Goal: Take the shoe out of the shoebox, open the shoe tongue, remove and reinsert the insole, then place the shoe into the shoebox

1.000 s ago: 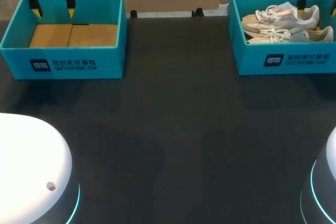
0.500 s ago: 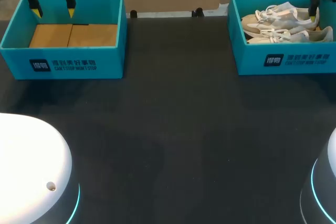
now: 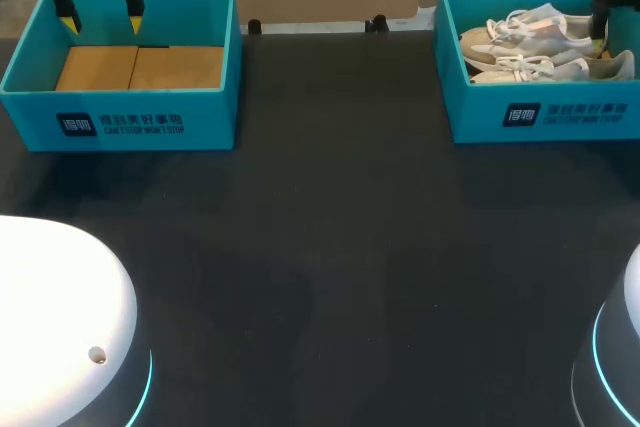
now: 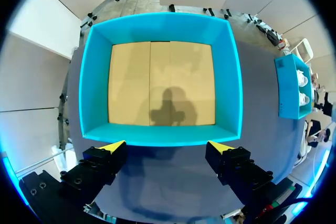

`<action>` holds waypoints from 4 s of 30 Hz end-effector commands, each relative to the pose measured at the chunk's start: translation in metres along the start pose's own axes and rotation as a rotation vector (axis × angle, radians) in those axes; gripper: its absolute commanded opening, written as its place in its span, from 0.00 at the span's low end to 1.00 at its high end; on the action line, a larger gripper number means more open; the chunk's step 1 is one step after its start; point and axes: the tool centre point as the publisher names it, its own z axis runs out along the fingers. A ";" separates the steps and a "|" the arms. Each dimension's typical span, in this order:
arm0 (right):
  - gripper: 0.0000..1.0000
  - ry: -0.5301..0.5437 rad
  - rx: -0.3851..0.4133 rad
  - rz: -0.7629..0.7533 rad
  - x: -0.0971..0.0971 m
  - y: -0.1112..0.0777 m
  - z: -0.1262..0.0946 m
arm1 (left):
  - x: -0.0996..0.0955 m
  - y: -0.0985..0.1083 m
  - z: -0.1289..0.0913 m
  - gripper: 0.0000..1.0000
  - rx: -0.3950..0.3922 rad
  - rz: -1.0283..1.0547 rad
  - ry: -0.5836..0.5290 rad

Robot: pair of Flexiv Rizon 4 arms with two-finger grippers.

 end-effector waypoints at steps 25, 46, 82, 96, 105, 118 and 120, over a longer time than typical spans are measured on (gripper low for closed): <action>0.46 0.048 0.056 0.004 -0.010 0.024 0.073 | 0.000 0.000 0.000 1.00 0.000 0.000 0.000; 0.45 0.046 0.080 0.065 -0.021 0.020 0.115 | 0.000 0.000 0.000 1.00 0.000 0.000 0.000; 0.00 -0.061 0.040 0.146 -0.062 0.016 0.005 | 0.000 0.000 0.000 1.00 0.000 0.000 0.000; 0.00 -0.087 0.000 0.153 -0.043 0.020 -0.080 | 0.000 0.000 0.000 1.00 0.000 0.000 0.000; 0.00 -0.082 0.028 0.176 -0.037 0.023 -0.090 | 0.000 0.000 0.000 1.00 0.000 0.000 0.000; 0.00 -0.074 0.022 0.172 -0.033 0.015 -0.092 | 0.000 0.000 0.000 1.00 0.000 0.000 0.000; 0.00 -0.095 0.024 0.150 -0.021 0.001 -0.096 | 0.000 0.000 0.000 1.00 0.000 0.000 0.000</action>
